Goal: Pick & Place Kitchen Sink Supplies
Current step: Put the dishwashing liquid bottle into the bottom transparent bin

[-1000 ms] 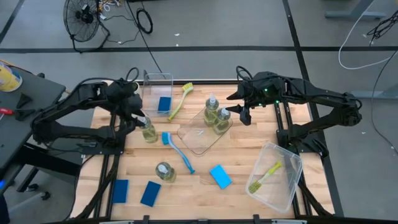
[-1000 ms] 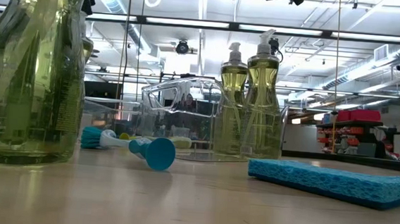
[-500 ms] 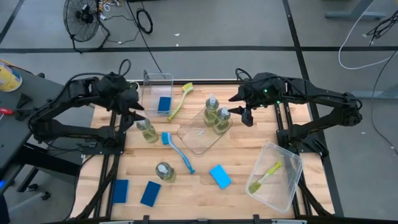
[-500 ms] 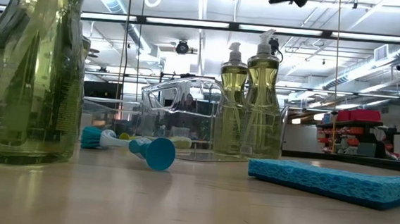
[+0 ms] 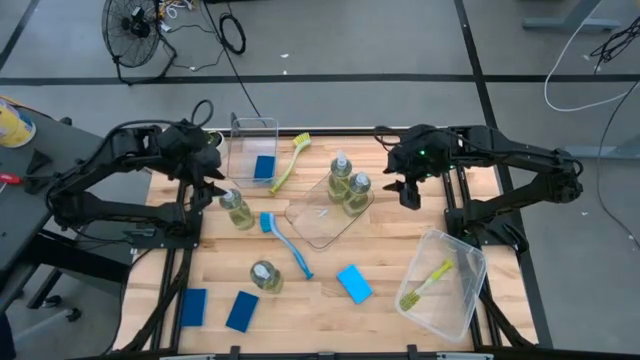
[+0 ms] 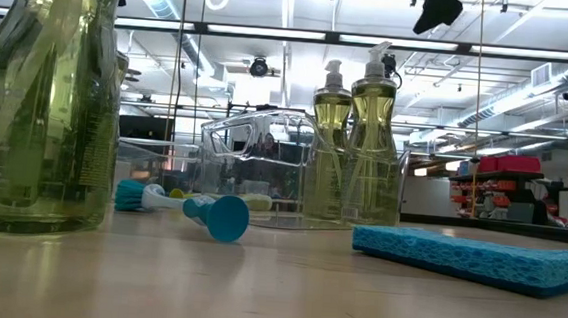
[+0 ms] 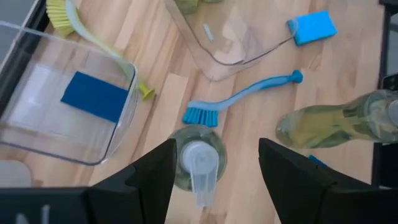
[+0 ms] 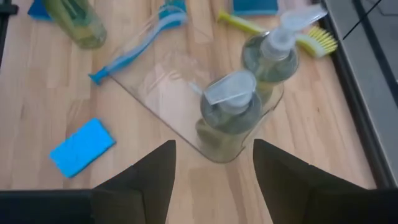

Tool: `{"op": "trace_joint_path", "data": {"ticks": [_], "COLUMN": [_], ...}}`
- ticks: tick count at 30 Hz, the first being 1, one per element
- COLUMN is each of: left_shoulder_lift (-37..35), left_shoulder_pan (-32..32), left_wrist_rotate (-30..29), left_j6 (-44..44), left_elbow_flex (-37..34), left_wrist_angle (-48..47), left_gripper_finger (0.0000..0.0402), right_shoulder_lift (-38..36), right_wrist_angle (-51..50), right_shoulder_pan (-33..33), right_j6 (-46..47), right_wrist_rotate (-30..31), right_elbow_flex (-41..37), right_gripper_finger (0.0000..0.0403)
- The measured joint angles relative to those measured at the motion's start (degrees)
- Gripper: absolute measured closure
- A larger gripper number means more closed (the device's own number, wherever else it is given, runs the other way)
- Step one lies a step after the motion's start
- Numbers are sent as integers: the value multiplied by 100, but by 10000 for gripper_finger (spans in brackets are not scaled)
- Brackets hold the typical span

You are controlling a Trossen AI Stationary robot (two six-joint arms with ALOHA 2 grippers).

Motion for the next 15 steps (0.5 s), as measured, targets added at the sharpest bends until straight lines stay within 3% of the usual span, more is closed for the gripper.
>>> {"op": "trace_joint_path", "data": {"ticks": [15], "left_shoulder_lift": [146], "left_shoulder_pan": [13], "left_wrist_rotate": [-494], "left_j6": [-125], "left_elbow_flex": [-80], "left_wrist_angle": [-308], "left_gripper_finger": [149], "right_shoulder_lift": [0], "right_wrist_angle": [134], "right_shoulder_pan": [0], "right_j6": [-2], "right_wrist_rotate": [87], "right_elbow_flex": [0], "right_gripper_finger": [188]}}
